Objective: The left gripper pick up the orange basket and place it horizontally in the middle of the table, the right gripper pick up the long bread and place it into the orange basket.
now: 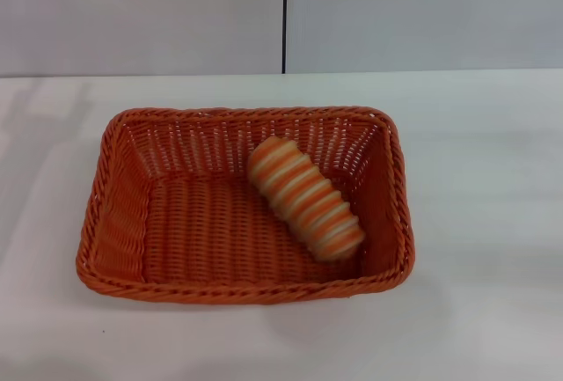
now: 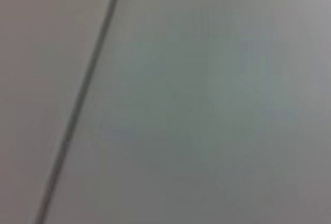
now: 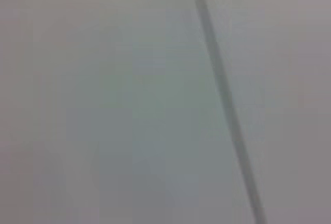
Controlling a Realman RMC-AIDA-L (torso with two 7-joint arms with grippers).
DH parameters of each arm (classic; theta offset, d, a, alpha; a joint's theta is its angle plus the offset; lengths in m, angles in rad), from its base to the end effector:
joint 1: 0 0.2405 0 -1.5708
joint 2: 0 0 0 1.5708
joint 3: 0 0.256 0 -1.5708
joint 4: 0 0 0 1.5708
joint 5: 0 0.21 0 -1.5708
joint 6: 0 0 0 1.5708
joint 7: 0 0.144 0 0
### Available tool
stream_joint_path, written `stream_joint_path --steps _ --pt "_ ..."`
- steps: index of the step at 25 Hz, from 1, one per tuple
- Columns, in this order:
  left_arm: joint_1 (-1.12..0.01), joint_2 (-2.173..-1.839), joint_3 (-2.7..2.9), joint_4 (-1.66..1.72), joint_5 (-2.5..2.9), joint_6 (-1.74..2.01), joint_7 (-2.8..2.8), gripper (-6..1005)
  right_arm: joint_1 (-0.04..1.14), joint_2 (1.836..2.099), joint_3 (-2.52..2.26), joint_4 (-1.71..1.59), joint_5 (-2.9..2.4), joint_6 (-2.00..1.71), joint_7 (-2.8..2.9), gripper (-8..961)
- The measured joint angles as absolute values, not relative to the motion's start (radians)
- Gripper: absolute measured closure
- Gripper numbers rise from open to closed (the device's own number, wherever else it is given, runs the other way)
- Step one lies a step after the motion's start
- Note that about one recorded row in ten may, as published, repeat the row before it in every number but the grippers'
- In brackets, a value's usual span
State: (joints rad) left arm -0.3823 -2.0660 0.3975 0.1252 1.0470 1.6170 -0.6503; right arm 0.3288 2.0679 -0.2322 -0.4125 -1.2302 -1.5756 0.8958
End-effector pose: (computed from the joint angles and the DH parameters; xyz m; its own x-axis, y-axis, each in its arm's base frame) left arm -0.3276 0.2959 0.0633 0.4178 -0.3325 0.8455 0.8132 -0.2780 -0.5112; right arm 0.3464 0.2889 0.1182 0.4568 0.3242 -0.8284 -0.7955 -0.2680 -0.5435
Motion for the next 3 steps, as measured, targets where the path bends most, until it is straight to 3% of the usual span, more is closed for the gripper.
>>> stream_joint_path --steps 3 --pt "-0.381 -2.066 0.395 0.106 1.0 1.619 -0.611 203 0.327 2.068 -0.209 -0.366 -1.175 -1.578 0.84 345"
